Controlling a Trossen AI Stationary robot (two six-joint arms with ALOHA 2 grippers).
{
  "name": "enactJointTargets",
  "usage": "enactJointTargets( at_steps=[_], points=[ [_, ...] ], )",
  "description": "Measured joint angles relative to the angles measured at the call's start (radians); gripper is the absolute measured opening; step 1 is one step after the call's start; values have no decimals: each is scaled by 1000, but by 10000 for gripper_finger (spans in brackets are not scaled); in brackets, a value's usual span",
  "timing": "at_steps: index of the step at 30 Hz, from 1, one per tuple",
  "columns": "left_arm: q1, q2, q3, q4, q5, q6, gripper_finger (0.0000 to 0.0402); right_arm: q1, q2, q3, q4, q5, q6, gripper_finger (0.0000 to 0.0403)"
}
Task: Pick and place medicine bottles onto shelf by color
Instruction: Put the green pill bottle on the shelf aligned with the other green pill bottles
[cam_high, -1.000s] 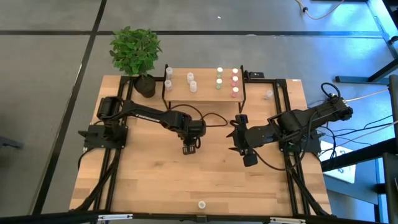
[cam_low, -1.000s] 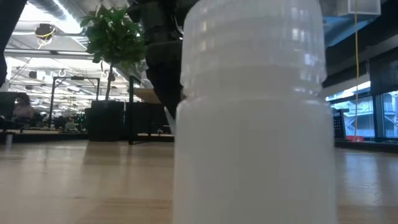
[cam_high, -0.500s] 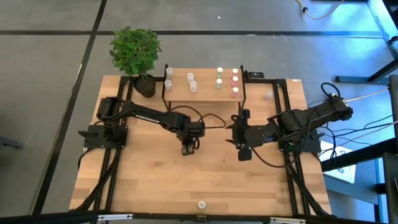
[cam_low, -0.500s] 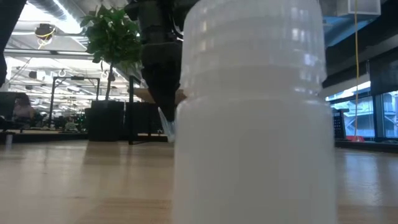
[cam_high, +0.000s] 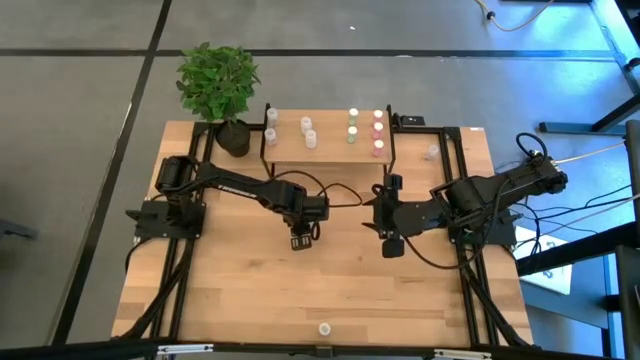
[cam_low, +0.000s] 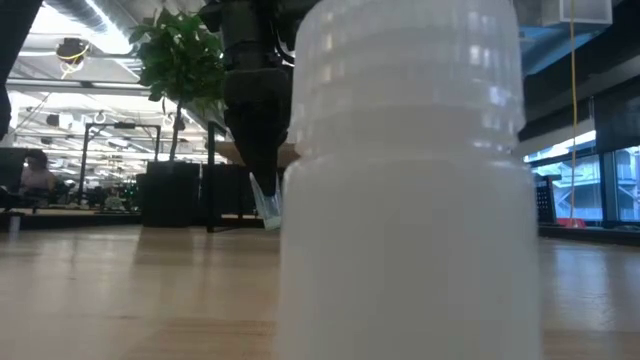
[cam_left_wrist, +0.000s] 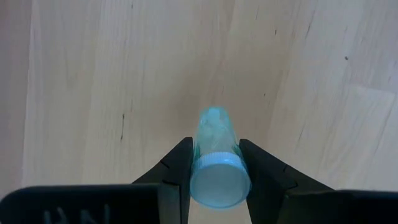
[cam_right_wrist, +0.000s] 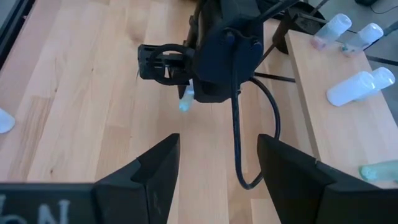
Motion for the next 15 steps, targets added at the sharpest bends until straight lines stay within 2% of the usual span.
enactJointTargets(
  at_steps=[11,15],
  points=[
    [-7,10,1,-37,-9,-54,96,0,0,0,0,-1,0,217],
    [-12,42,2,-38,-2,-120,98,0,0,0,1,-1,0,217]
  ],
)
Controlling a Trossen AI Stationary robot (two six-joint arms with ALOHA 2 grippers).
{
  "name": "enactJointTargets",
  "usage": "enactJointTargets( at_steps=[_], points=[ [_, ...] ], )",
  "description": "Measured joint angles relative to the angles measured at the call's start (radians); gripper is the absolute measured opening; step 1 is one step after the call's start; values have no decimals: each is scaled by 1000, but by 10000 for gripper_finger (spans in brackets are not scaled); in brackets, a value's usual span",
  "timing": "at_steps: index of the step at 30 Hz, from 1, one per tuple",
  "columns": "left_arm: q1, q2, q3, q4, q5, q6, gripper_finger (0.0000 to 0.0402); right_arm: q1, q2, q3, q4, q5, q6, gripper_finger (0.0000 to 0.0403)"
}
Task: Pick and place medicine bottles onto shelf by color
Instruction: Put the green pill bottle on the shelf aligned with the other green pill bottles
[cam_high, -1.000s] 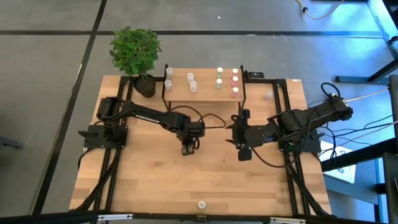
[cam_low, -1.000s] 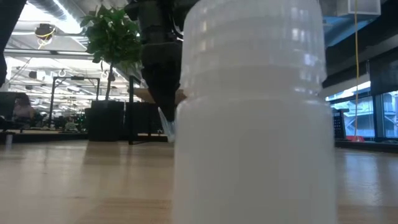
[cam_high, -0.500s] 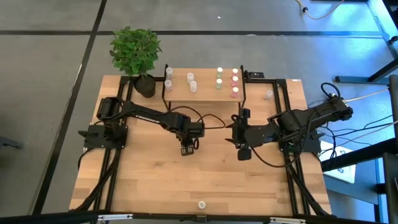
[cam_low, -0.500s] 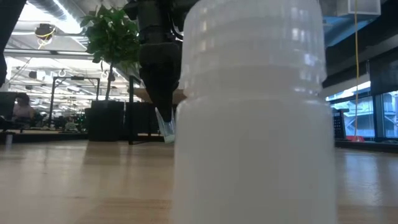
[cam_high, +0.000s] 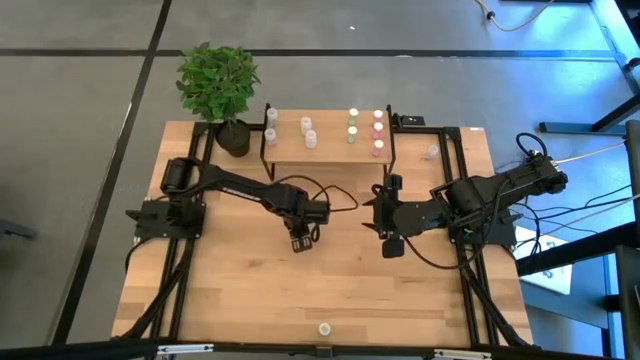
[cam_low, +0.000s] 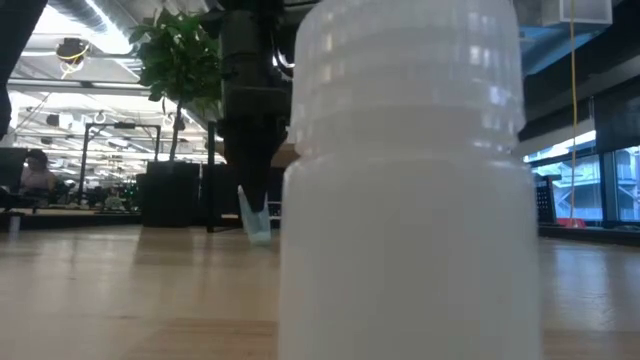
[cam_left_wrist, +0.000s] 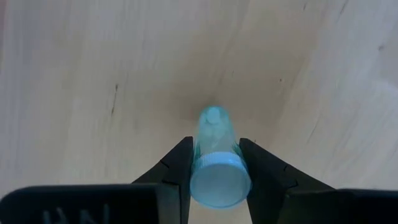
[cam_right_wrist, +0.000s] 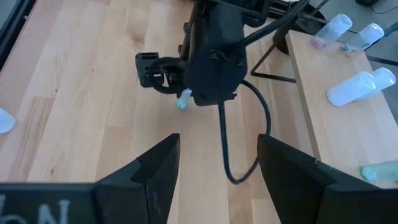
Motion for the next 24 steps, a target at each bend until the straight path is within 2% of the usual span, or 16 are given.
enactJointTargets(
  at_steps=[12,24],
  points=[
    [-11,10,0,-2,15,-2,121,0,0,0,2,0,1,217],
    [-11,14,-3,-4,22,2,218,0,0,0,2,-1,2,217]
  ],
)
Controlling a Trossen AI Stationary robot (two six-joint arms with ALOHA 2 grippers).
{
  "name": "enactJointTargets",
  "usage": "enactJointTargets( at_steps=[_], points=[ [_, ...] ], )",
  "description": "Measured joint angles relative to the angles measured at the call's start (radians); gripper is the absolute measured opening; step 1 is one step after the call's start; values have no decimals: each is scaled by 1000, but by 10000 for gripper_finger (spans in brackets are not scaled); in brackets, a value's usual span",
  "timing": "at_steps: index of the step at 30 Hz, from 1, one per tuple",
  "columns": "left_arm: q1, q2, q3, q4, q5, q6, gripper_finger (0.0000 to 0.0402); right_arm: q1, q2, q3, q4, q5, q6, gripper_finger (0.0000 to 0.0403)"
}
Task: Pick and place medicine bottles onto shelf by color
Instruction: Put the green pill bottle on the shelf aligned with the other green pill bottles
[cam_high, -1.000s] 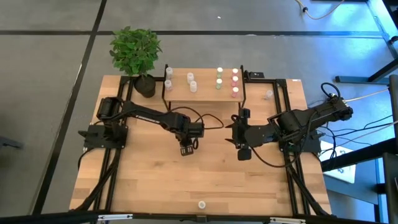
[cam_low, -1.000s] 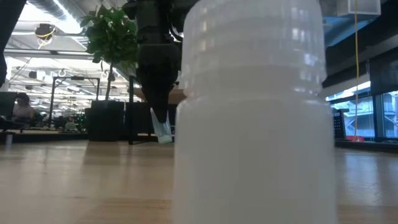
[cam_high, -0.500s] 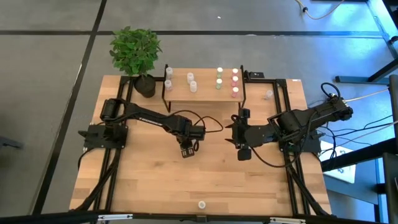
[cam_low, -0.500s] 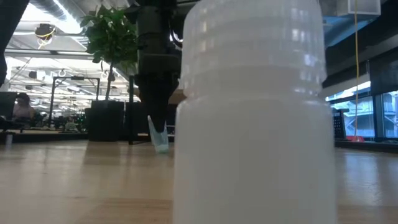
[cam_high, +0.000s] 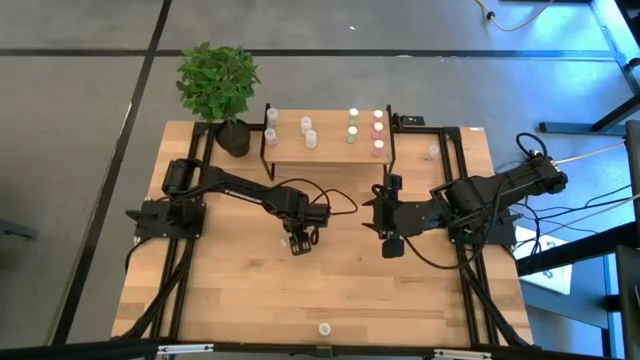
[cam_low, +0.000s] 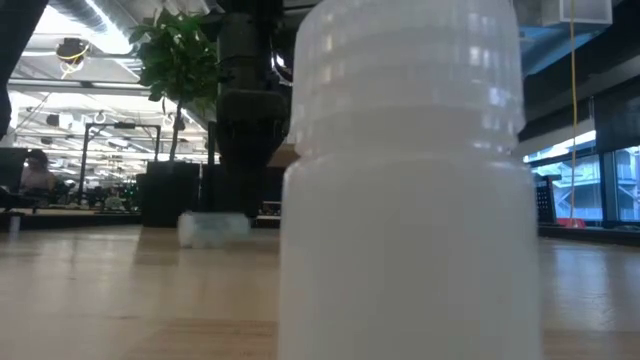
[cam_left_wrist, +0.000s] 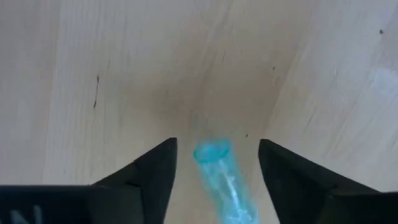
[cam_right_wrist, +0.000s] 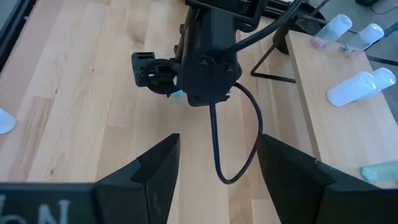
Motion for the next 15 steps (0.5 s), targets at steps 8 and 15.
enactJointTargets(
  at_steps=[8,15],
  points=[
    [11,-1,1,0,-6,1,290,0,0,0,0,1,-5,217],
    [18,-37,2,-24,-24,0,314,0,0,0,0,0,-4,217]
  ],
)
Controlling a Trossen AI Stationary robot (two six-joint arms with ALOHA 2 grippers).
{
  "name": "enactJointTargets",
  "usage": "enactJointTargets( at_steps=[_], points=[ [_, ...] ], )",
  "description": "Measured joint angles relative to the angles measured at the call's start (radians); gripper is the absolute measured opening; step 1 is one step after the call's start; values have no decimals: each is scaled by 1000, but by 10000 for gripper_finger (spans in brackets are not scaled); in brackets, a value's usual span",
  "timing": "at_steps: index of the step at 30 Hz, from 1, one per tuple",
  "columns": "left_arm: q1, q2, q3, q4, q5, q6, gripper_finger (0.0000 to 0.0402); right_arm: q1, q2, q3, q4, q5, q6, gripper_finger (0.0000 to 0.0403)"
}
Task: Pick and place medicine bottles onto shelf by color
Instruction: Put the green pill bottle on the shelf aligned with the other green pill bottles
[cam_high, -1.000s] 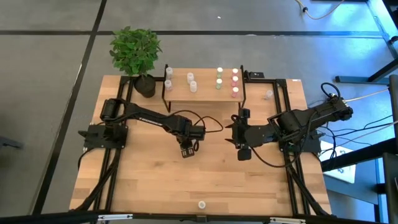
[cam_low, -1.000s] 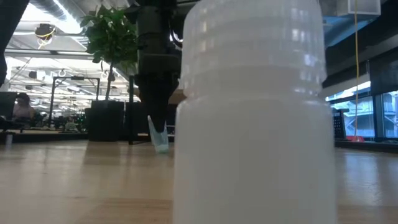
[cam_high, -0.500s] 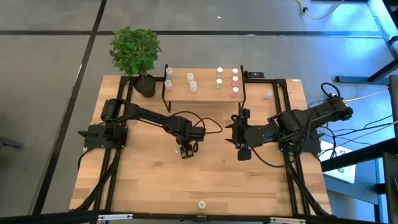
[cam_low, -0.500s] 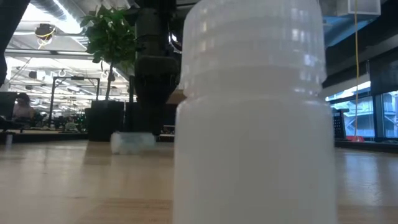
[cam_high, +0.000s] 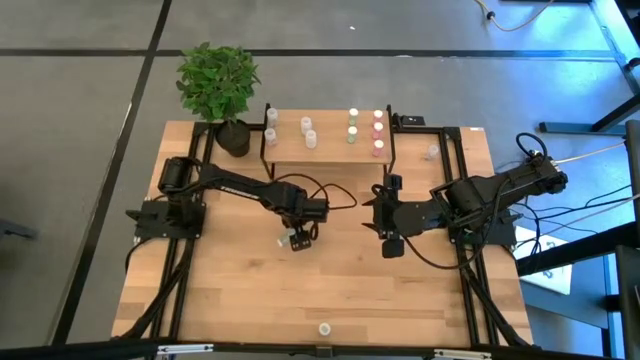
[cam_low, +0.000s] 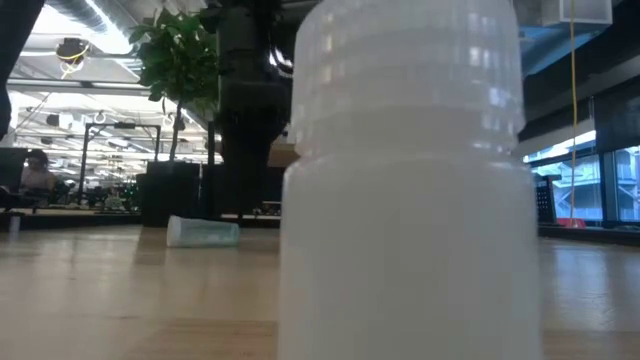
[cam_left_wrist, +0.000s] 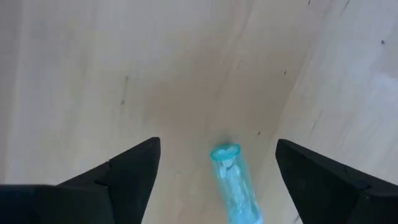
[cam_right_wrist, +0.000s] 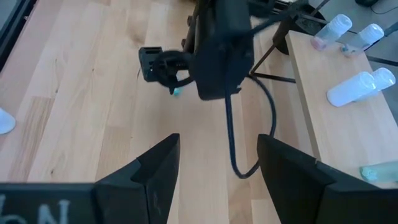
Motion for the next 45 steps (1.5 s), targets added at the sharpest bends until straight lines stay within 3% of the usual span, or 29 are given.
enactJointTargets(
  at_steps=[9,18,29,39,45],
  points=[
    [-52,-116,0,-90,-92,-63,314,0,0,0,6,0,1,217],
    [-188,-200,1,-186,-222,-237,313,0,0,0,10,-20,1,217],
    [-430,-209,1,-219,-363,-515,313,0,0,0,17,-20,0,217],
    [-636,-209,1,-316,-528,-906,313,0,0,0,17,-24,3,217],
    [-723,-209,1,-321,-618,-1024,309,0,17,0,62,-33,-52,217]
  ],
)
